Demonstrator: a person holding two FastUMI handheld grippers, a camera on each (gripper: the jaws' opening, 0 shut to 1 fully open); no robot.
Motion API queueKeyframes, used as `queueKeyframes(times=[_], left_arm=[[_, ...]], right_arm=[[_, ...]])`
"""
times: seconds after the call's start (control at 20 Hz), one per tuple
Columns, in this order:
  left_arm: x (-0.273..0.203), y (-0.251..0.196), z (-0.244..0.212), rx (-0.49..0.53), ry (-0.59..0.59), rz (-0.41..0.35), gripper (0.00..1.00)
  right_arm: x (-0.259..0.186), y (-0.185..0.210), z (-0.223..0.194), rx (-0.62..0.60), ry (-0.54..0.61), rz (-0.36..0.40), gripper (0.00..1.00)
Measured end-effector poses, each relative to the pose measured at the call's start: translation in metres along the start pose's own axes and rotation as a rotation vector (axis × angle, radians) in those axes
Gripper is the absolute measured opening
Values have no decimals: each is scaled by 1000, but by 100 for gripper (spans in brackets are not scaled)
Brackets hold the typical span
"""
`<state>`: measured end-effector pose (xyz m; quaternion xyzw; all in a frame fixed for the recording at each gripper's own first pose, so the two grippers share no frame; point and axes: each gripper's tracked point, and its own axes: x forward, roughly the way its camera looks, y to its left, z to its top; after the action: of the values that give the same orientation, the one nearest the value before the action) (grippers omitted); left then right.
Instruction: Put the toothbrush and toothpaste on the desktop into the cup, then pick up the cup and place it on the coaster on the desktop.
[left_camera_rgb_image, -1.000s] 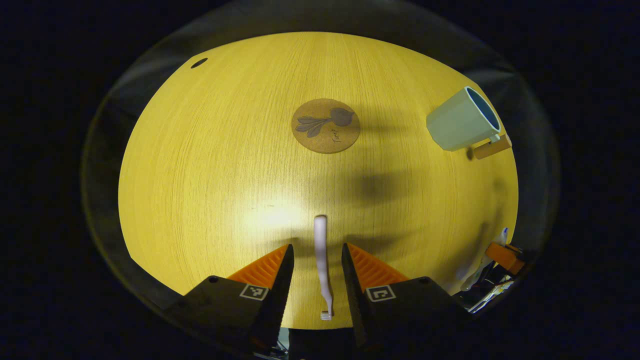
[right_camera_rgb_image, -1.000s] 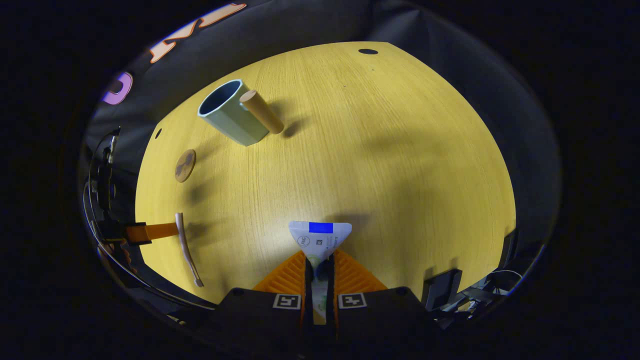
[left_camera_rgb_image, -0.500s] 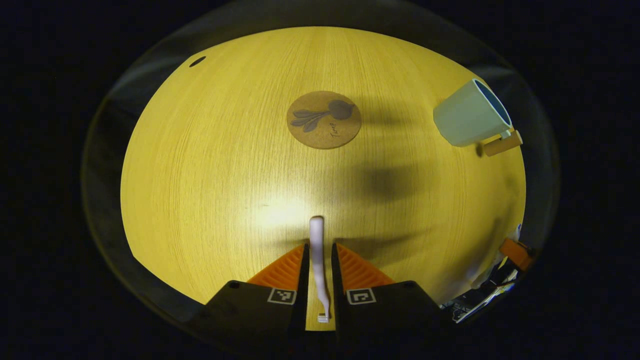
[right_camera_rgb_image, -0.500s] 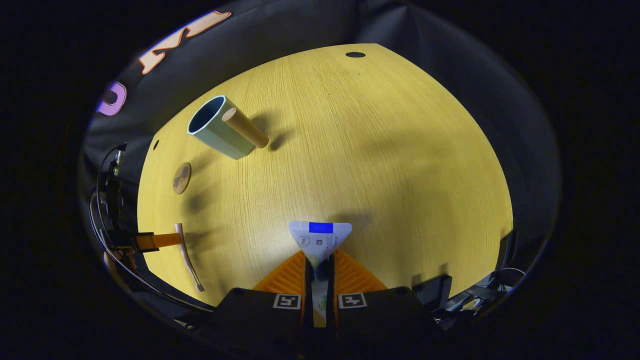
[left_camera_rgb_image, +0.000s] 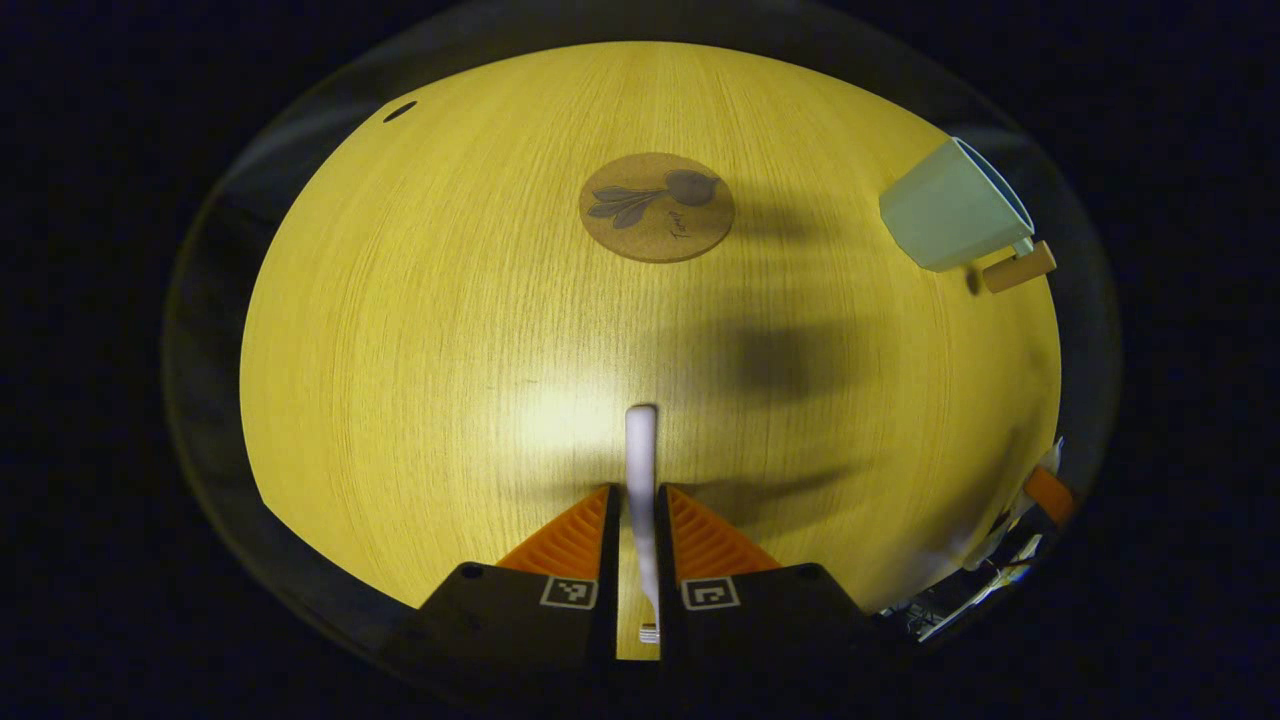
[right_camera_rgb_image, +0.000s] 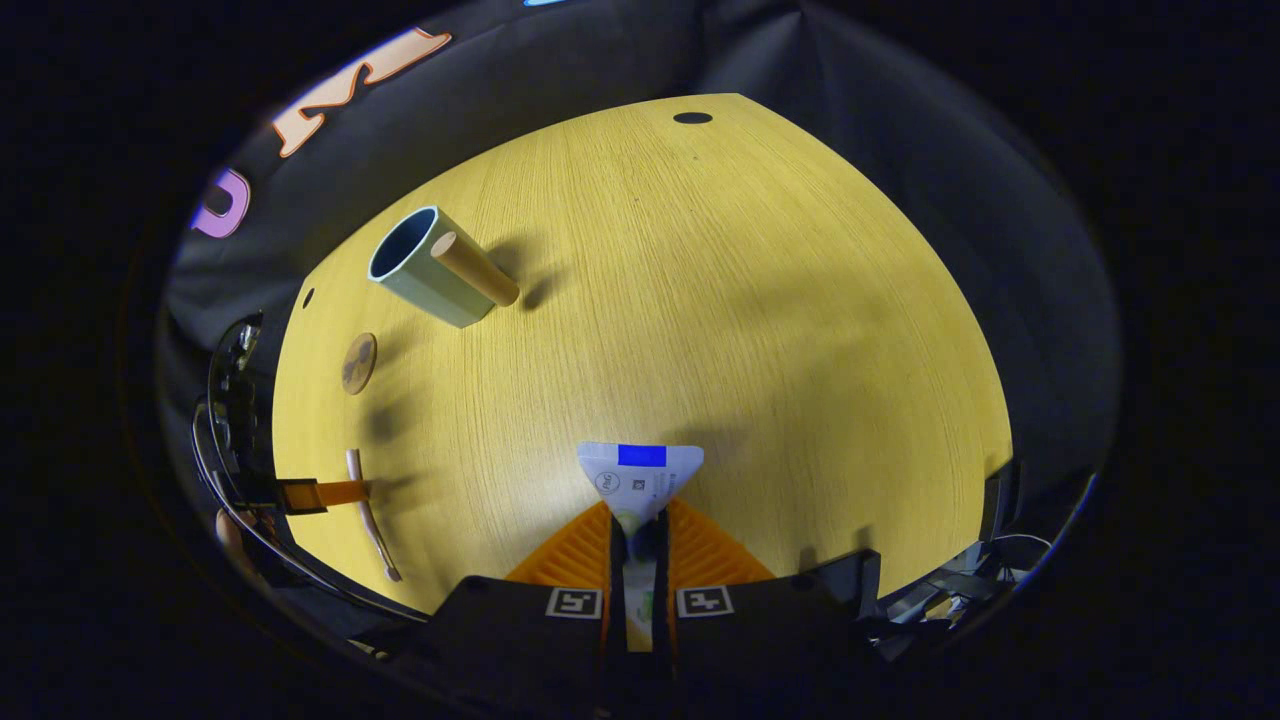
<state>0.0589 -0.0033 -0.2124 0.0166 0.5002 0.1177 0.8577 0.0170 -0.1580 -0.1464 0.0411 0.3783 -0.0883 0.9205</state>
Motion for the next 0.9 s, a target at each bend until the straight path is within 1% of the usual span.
queueKeyframes(times=[0.05,0.1,0.25,0.3,0.35,0.45,0.6,0.8,0.9], left_arm=[[2,4,1,3,2,1,7],[2,5,4,15,3,-2,5],[3,5,4,35,-9,-11,1],[3,5,6,35,-20,-20,2],[4,3,5,27,-30,-35,0],[0,2,7,9,-60,-61,0],[-8,2,15,-6,-120,-89,0],[-34,-1,35,12,-217,-128,0],[-50,-4,54,50,-285,-145,0]], right_arm=[[0,0,-1,-2,1,2,12],[-2,-1,-2,-3,-1,3,13],[-3,0,-3,-5,-4,8,13],[-4,0,-3,-6,-8,9,13],[-5,1,-2,-4,-13,12,13],[-6,4,2,3,-32,17,12],[-13,12,14,5,-92,35,12],[-26,31,33,45,-180,65,13],[-37,48,48,69,-248,96,13]])
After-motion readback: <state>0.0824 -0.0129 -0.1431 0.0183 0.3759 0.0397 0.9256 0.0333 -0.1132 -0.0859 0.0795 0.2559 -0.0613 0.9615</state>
